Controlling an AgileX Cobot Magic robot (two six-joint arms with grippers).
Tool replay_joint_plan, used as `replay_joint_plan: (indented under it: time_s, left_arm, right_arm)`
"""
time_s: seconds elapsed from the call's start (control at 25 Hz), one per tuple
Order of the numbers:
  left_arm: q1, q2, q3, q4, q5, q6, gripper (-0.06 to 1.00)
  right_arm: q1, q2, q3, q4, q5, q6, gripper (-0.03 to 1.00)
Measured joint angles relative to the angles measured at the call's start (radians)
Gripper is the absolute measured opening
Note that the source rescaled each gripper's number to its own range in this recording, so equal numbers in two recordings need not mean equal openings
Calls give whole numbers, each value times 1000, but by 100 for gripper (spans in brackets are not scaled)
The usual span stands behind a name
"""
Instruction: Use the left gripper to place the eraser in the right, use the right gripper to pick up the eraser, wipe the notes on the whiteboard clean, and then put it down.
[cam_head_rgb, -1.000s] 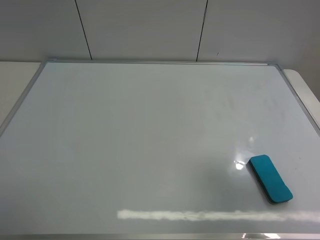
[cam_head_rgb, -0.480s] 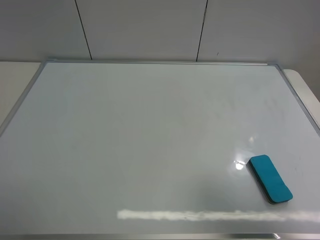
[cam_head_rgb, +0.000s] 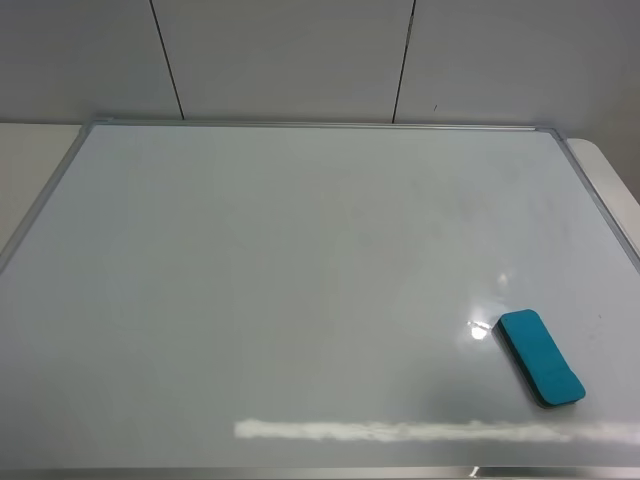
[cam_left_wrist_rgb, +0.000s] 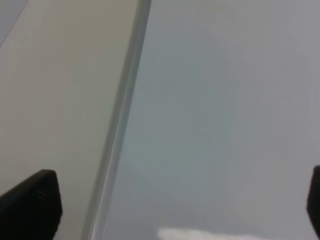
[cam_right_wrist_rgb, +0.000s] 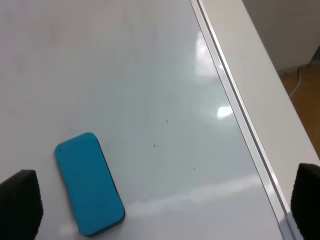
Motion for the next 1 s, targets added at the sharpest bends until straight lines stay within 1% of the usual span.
replay_joint_plan:
  time_s: [0.08,0.16,0.24,1.0]
  left_arm:
    - [0,0,0,0,0,0,100]
    - [0,0,0,0,0,0,100]
    - [0,0,0,0,0,0,100]
    - [0,0,0,0,0,0,100]
  right_arm:
    - [0,0,13,0,-41,0,100]
    - [0,0,33,0,-110,0,100]
    - [0,0,46,1,-127,0,100]
    - [8,0,50,1,-133,0,100]
